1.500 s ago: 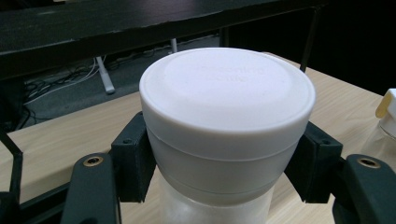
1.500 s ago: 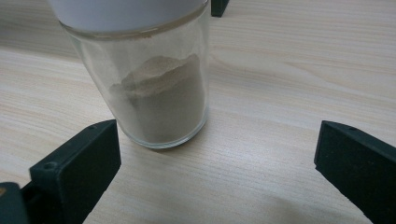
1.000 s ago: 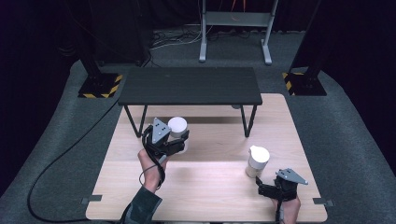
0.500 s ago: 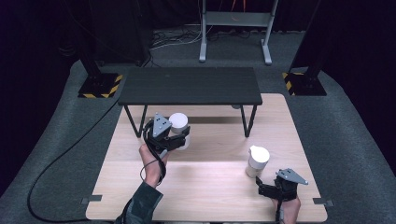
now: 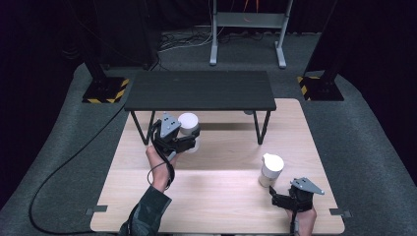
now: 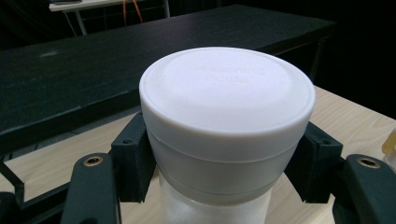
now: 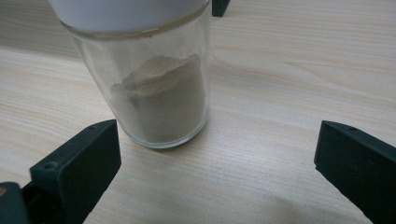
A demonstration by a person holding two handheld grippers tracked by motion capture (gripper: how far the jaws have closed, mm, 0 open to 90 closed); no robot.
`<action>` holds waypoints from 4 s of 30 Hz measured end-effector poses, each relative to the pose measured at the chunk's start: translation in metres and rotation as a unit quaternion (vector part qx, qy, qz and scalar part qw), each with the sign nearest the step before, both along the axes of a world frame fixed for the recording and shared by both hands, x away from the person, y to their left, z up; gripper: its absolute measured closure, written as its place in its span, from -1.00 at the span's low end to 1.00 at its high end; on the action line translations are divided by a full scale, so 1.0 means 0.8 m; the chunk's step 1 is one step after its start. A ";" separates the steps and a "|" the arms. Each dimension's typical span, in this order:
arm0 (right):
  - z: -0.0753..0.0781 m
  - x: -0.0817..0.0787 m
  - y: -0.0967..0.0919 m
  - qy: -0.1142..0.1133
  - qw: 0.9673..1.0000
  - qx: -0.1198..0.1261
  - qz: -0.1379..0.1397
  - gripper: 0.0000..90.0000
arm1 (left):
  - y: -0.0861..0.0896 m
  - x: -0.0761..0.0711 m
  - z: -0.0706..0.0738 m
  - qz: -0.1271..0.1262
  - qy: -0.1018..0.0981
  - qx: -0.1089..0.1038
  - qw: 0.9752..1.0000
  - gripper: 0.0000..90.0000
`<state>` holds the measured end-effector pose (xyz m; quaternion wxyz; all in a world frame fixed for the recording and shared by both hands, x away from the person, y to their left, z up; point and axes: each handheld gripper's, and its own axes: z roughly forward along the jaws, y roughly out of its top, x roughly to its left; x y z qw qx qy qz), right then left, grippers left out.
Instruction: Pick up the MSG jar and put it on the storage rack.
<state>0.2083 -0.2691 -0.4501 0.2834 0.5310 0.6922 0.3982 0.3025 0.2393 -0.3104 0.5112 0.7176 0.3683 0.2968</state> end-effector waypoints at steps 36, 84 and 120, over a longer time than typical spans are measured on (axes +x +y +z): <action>0.000 0.001 -0.001 0.001 1.000 0.001 0.001 -1.00 | -0.009 0.018 0.050 -0.021 -0.016 -0.004 1.000 -0.23; 0.000 0.001 -0.002 0.002 1.000 0.003 0.003 -1.00 | -0.037 0.070 0.110 -0.011 -0.017 -0.007 1.000 -0.23; -0.001 0.000 -0.004 -0.001 1.000 0.002 0.008 -1.00 | -0.060 0.129 0.118 0.016 0.020 -0.008 1.000 -0.23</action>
